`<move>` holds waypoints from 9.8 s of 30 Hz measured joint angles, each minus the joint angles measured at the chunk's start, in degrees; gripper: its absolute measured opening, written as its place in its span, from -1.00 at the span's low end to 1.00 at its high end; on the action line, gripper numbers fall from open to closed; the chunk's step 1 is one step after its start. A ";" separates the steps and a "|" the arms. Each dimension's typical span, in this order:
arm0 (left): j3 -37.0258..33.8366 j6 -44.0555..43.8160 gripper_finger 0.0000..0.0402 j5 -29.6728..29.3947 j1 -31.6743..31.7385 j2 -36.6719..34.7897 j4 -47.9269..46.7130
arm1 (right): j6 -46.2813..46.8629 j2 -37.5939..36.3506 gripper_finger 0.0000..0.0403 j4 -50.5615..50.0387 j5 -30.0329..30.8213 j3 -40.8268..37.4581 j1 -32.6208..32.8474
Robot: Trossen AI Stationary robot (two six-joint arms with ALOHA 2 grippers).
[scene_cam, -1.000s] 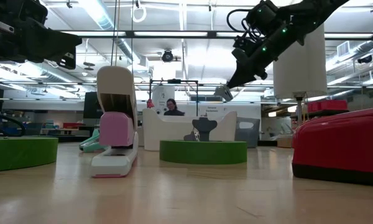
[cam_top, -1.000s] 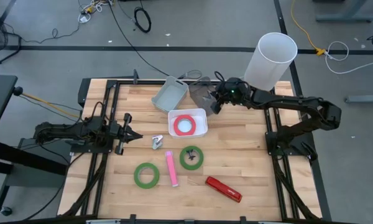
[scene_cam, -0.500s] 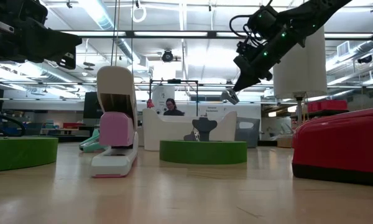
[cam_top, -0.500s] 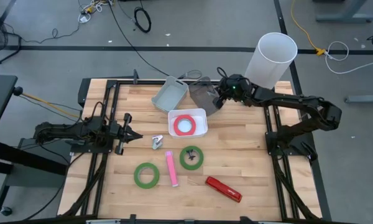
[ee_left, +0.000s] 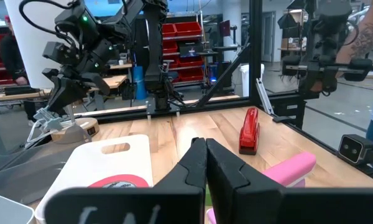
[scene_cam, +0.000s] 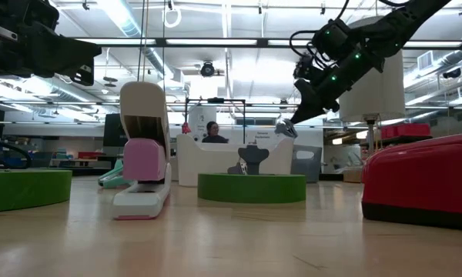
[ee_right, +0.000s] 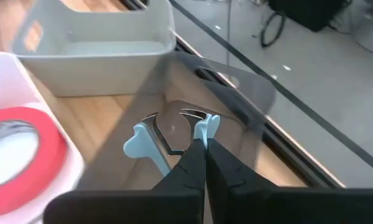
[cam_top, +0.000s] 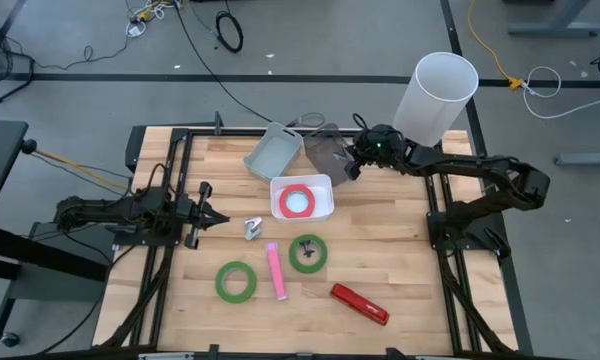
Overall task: Pick and place Stapler, Stapler remover, tape
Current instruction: Put the right blue staple remover into the black bin, then put the black staple remover into the black bin
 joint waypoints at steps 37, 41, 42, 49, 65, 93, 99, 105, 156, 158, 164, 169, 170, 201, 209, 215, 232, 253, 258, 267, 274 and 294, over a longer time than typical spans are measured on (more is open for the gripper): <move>-0.02 0.00 -0.96 0.00 -0.02 0.00 -0.01 | -4.88 -0.37 -0.08 4.58 1.60 -0.38 0.99; 0.00 0.00 -0.96 0.00 0.00 0.00 0.00 | -5.75 -2.00 -0.08 4.71 1.63 -0.38 2.00; -0.01 0.01 -0.96 0.00 -0.01 0.00 0.00 | -5.81 -2.53 -0.08 4.71 1.63 -0.38 2.25; -0.01 0.00 -0.96 0.00 -0.02 0.00 0.00 | -5.81 -6.44 -0.08 4.67 1.68 -0.38 4.09; -0.01 0.02 -0.96 0.00 -0.01 0.00 -0.02 | -4.88 -7.85 -0.08 4.43 -1.36 -0.38 12.61; -0.01 -0.01 -0.96 0.00 -0.02 0.00 0.00 | -4.87 -7.82 -0.08 4.39 -3.96 -0.38 17.94; -0.01 0.00 -0.96 0.00 -0.02 0.00 -0.02 | -4.90 -7.82 -0.08 4.37 -4.38 -0.38 17.94; 0.00 0.00 -0.96 0.00 0.00 0.00 -0.02 | -4.90 -7.82 -0.08 4.37 -4.38 -0.38 17.94; -0.02 0.00 -0.96 0.01 -0.01 0.00 -0.01 | -7.07 -7.82 -0.08 3.36 -4.50 -0.38 17.94; 0.00 -0.02 -0.96 0.00 0.00 0.00 -0.02 | -7.55 -7.82 -0.08 3.36 -4.51 -0.38 17.94; -0.02 0.00 -0.96 0.00 -0.01 0.00 -0.01 | -7.68 -7.89 -0.08 3.35 -4.49 -0.38 17.94; 0.00 0.00 -0.96 0.02 0.00 0.00 0.00 | -7.68 -8.35 -0.08 3.43 -4.35 -0.38 18.29; -0.02 -0.01 -0.96 0.01 0.00 0.00 -0.02 | -7.70 -8.37 -0.08 3.56 -4.36 -0.37 18.46; -0.02 -0.01 -0.96 0.01 -0.02 0.00 -0.01 | -4.75 -8.41 -0.08 1.41 -4.38 -0.38 30.70; -0.01 0.00 -0.96 0.00 -0.02 0.00 0.00 | -4.69 -8.41 -0.08 1.18 -9.30 -0.38 33.07; -0.01 0.01 -0.96 0.00 -0.02 0.00 -0.01 | -4.68 -8.10 -0.08 1.10 -10.96 -0.38 33.72; -0.01 0.00 -0.96 0.02 -0.01 0.00 -0.01 | -2.01 -1.05 -0.08 1.04 -13.27 -0.38 33.70; 0.00 0.00 -0.96 0.00 0.00 0.00 0.00 | -1.52 10.39 -0.08 4.66 -17.97 -0.38 35.92; -0.02 0.00 -0.96 0.01 0.00 0.00 -0.02 | -1.45 12.24 -0.08 6.83 -17.95 -0.38 37.51; -0.01 0.00 -0.96 0.00 0.00 0.00 0.00 | 2.52 16.33 -0.08 10.93 -17.81 -0.38 38.01; -0.01 0.01 -0.96 0.01 -0.01 0.00 0.01 | 5.53 18.76 -0.08 15.45 -14.26 -0.38 38.01; -0.02 0.00 -0.96 0.00 -0.02 0.00 0.00 | 14.92 20.22 -0.08 17.75 -13.75 -0.39 38.07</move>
